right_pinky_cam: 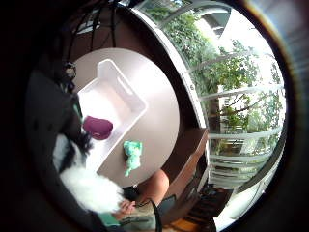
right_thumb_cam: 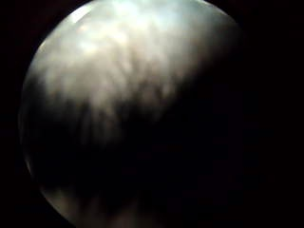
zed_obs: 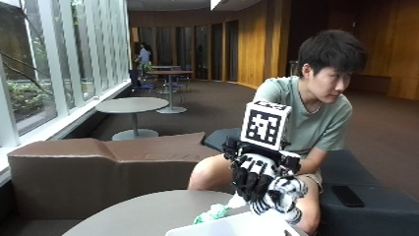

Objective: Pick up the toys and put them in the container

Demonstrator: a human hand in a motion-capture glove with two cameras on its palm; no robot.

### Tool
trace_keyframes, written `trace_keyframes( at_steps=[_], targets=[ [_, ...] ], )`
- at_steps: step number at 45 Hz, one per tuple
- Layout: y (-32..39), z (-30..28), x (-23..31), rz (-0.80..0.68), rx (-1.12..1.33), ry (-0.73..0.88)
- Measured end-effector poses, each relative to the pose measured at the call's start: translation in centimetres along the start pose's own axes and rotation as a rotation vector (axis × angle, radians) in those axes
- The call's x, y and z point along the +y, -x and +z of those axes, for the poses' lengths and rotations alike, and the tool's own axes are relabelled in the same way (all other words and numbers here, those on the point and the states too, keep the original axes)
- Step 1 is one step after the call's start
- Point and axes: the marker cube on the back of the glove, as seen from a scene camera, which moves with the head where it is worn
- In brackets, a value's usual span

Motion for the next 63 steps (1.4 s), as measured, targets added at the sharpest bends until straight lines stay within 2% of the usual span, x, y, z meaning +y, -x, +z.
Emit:
trace_keyframes(
  at_steps=[5,10,13,28,41,47,54,59,63],
  targets=[
    [0.2,1.5,-0.4,0.035,0.028,0.082],
    [0.0,3.5,-0.1,0.03,0.134,0.369],
    [-0.2,3.9,0.3,-0.012,0.208,0.456],
    [-6.7,0.4,3.7,-0.022,0.115,0.379],
    [-16.8,-0.9,11.0,-0.019,0.15,0.375],
    [-20.2,2.5,16.2,-0.077,0.185,0.407],
    [-21.9,9.4,20.4,-0.104,0.066,0.473],
    [-20.9,13.2,19.9,-0.034,-0.05,0.504],
    [-21.2,17.6,21.8,0.067,-0.088,0.52]
  ],
)
